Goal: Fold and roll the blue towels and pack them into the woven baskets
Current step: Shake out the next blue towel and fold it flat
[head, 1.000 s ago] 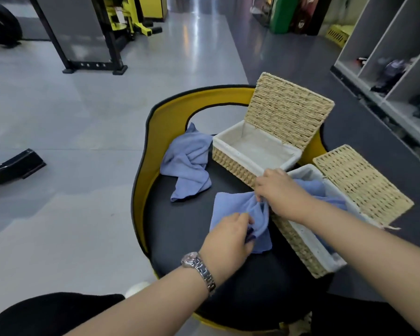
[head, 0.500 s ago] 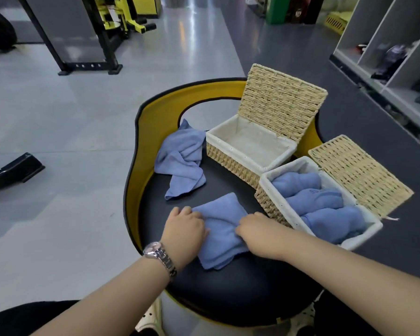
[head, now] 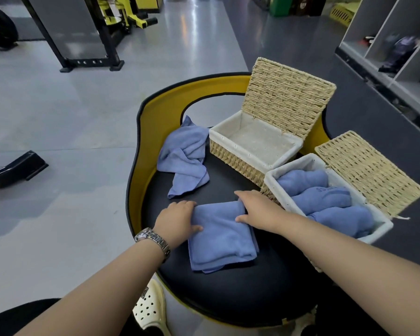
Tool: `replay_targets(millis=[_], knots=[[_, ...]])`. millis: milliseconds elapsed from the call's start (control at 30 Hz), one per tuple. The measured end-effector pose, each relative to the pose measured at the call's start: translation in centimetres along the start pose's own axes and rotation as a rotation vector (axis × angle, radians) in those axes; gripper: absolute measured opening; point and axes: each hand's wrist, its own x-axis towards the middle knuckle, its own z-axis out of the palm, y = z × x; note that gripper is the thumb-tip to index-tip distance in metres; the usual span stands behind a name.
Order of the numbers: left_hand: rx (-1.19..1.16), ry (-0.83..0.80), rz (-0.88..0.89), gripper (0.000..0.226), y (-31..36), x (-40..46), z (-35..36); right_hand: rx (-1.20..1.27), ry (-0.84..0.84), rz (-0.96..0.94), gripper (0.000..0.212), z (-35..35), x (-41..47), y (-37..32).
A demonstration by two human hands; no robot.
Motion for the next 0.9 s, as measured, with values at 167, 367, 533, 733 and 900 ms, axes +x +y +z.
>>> replay_targets(millis=[167, 367, 533, 733, 900], knots=[[-0.194, 0.172, 0.169, 0.013, -0.2, -0.1, -0.6, 0.048, 0.183, -0.209, 0.018, -0.8, -0.6, 0.2], [0.127, 0.237, 0.518, 0.039, -0.4, -1.9, 0.3, -0.418, 0.297, -0.437, 0.027, -0.2, -3.9, 0.7], [0.043, 0.228, 0.533, 0.013, -0.5, -3.1, -0.1, -0.413, 0.26, -0.489, 0.017, 0.4, -6.0, 0.9], [-0.051, 0.013, 0.343, 0.061, 1.3, -3.3, -0.4, -0.203, 0.182, -0.359, 0.036, -0.5, -5.5, -0.4], [0.029, -0.189, 0.256, 0.069, 1.7, -3.3, 0.1, -0.097, -0.155, -0.148, 0.08, 0.3, -5.2, -0.8]])
